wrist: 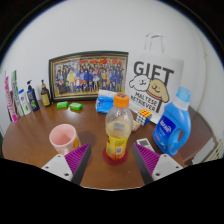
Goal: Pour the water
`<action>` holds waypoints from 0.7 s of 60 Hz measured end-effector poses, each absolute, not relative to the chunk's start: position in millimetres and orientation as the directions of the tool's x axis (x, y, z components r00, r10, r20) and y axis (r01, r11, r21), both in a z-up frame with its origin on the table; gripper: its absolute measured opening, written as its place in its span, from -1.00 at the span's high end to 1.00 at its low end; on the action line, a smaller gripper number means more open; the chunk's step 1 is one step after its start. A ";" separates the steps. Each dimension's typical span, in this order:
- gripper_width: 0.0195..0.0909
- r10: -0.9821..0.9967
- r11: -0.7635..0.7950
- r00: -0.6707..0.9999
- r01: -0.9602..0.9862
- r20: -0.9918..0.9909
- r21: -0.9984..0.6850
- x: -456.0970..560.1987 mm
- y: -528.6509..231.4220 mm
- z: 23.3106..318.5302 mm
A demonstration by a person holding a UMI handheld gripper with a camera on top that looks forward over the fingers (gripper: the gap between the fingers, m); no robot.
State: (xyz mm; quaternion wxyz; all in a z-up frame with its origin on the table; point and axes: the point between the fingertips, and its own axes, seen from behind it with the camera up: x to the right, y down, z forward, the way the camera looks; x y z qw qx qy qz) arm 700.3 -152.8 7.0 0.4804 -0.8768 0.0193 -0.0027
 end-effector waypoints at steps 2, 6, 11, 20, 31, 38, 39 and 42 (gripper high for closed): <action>-0.85 -0.055 -0.537 0.998 -0.039 -0.012 -0.842 698.5 -163.6 16.8; -0.86 -0.101 -0.543 0.995 -0.045 0.011 -0.838 696.2 -189.8 36.8; -0.85 -0.142 -0.532 0.989 -0.037 0.046 -0.846 685.1 -226.6 64.9; -0.84 -0.170 -0.516 0.982 -0.022 0.078 -0.856 648.1 -291.3 110.0; -0.85 -0.171 -0.502 0.982 -0.015 0.082 -0.865 603.4 -346.8 144.4; -0.84 -0.166 -0.489 0.981 0.006 0.099 -0.872 585.7 -364.9 158.7; -0.85 -0.164 -0.489 0.982 0.005 0.097 -0.872 583.4 -367.0 160.3; -0.84 -0.159 -0.485 0.984 -0.002 0.086 -0.875 576.6 -371.7 163.7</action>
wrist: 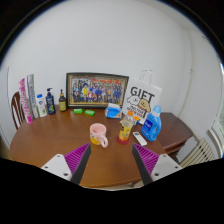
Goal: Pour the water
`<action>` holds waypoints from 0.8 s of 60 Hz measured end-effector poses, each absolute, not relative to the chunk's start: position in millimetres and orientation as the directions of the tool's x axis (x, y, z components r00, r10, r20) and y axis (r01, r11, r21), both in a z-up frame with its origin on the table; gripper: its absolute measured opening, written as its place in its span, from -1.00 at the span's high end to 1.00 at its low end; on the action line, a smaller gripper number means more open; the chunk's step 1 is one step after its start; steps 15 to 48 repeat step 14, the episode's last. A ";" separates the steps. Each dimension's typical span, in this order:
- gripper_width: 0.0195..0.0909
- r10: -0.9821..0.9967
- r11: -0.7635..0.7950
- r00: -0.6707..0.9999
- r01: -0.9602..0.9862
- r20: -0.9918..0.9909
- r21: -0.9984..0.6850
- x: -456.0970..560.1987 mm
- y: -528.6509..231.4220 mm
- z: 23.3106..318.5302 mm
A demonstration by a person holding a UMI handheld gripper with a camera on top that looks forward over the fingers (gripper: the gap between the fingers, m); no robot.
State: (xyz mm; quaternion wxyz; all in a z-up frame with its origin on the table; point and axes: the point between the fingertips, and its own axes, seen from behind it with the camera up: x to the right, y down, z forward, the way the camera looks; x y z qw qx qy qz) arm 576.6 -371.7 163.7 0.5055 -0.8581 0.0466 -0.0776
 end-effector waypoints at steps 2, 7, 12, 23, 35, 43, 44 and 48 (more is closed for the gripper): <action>-0.84 -0.159 -0.479 0.983 0.001 0.088 -0.878 574.7 -374.3 164.8; -0.85 -0.164 -0.483 0.982 0.006 0.097 -0.876 573.2 -380.7 166.4; -0.84 -0.162 -0.483 0.982 0.009 0.100 -0.875 570.1 -384.6 164.6; -0.84 -0.161 -0.484 0.983 0.005 0.094 -0.875 568.6 -385.0 165.6; -0.84 -0.161 -0.484 0.983 0.005 0.094 -0.875 568.6 -385.0 165.6; -0.84 -0.161 -0.484 0.983 0.005 0.094 -0.875 568.6 -385.0 165.6; -0.84 -0.161 -0.484 0.983 0.005 0.094 -0.875 568.6 -385.0 165.6; -0.84 -0.161 -0.484 0.983 0.005 0.094 -0.875 568.6 -385.0 165.6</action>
